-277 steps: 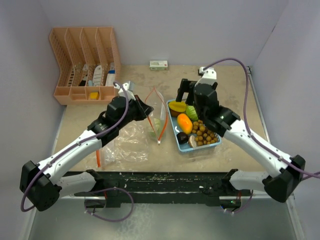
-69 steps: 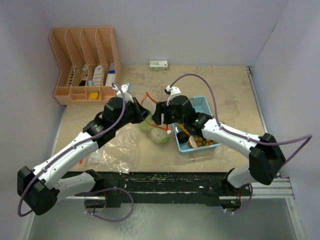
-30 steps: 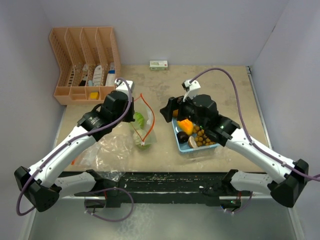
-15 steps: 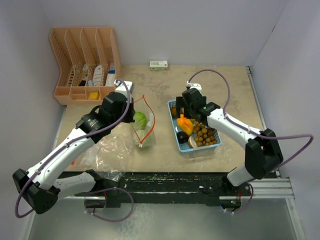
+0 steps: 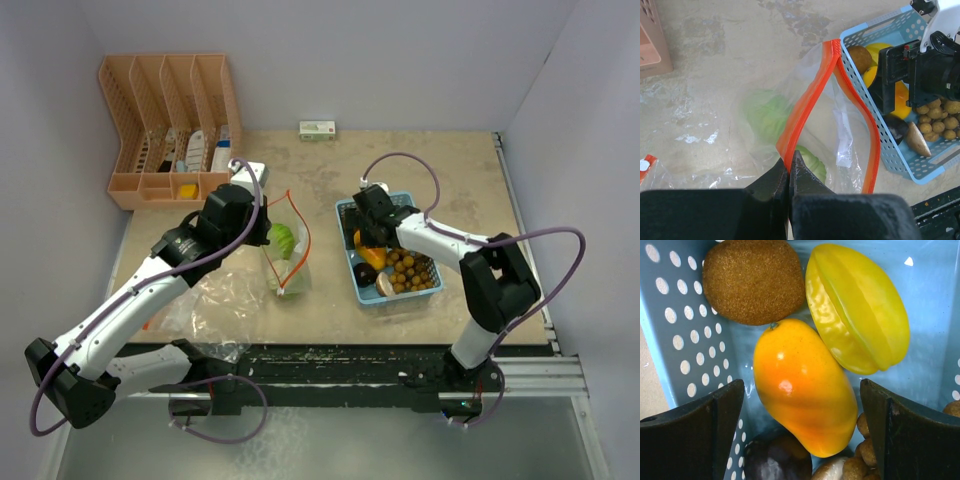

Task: Place the food in the zip-top bag and seal the zipper
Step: Pick up the fake fruit from the bin.

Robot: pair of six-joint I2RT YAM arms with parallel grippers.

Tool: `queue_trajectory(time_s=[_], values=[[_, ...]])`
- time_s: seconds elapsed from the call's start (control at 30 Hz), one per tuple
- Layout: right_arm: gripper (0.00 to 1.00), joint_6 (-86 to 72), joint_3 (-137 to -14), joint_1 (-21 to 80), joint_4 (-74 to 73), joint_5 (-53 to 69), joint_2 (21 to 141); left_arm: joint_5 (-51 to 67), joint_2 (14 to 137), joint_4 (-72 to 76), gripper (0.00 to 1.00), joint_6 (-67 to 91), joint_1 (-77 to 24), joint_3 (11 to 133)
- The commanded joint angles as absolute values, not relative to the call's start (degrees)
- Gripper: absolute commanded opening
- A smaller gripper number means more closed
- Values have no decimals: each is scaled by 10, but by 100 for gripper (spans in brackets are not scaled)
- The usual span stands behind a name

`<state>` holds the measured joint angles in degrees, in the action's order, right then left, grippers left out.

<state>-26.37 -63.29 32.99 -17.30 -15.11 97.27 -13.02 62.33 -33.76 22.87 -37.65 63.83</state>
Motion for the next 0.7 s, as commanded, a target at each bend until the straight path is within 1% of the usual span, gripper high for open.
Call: queue_trajectory(time_s=[0.0, 0.13, 0.47, 0.67], values=[[99, -260, -638, 331, -169, -151, 976, -127, 607, -306, 0, 217, -377, 636], [100, -263, -640, 330, -168, -151, 993, -126, 608, -306, 0, 218, -376, 636], [95, -264, -632, 330, -148, -138, 1005, -127, 603, -306, 0, 219, -375, 634], [88, -267, -630, 329, -136, -134, 1026, -130, 596, -309, 0, 220, -375, 629]])
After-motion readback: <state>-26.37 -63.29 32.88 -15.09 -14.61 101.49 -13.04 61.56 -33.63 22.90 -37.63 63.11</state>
